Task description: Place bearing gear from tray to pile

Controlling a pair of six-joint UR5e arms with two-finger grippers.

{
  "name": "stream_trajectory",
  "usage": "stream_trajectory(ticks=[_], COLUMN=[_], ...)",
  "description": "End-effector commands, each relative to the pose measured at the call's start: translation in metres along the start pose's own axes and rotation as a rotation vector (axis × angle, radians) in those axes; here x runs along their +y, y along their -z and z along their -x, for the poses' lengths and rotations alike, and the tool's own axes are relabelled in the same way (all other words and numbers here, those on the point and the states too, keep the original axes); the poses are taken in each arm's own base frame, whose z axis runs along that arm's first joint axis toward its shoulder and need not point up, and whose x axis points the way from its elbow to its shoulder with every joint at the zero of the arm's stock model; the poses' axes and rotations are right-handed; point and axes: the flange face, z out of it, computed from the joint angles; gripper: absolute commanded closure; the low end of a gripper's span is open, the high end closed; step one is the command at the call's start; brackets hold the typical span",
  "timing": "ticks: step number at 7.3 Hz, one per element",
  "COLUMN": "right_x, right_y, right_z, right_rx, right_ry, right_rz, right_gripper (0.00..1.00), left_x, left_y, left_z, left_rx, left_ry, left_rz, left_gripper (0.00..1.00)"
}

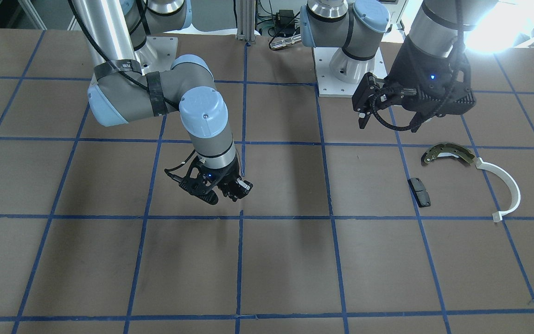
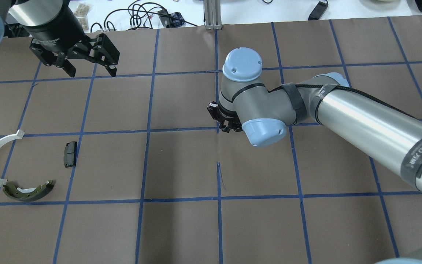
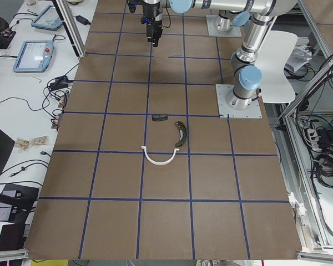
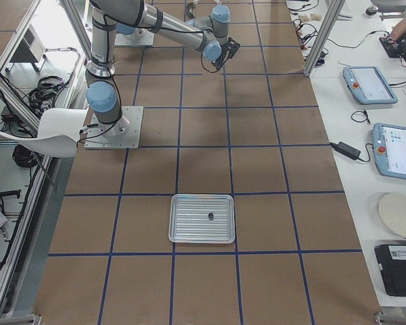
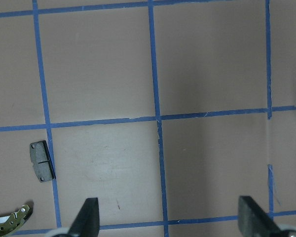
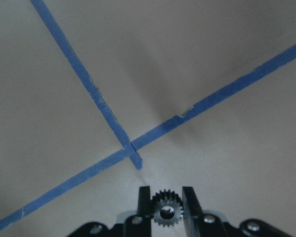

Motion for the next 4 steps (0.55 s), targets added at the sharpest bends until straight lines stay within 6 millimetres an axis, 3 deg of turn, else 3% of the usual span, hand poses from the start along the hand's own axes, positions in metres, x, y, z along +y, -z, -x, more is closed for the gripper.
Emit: stream_trajectory(ticks=[1,2,3,4], right_x=[-0.004,-0.016,-0.038,-0.071], right_y=[0.0,0.014,0.052,0.098], right_z=[0.001,-0.005,-0.025,-0.072], right_rx=[-0.005,-0.018,-0.033,0.002], right_ry=[0.024,0.038,0.062,0.114], right_rz=[-0.01,-0.025,-0.056,-0.033], right_gripper=[0.0,0.0,0.0,0.0], left_x=[0.014,0.022,0.022,0.014], left_y=[-0.012,-0.023,-0.025,-0.035], left_z=[0.004,0.004,0.001,-0.001], left_rx=[0.009,0.01,0.002,0.004], left_ry=[0.01,0.017,0.028,0.025], left_rz=[0.065,0.078,0.04,0.039], left_gripper=[0.0,0.0,0.0,0.0])
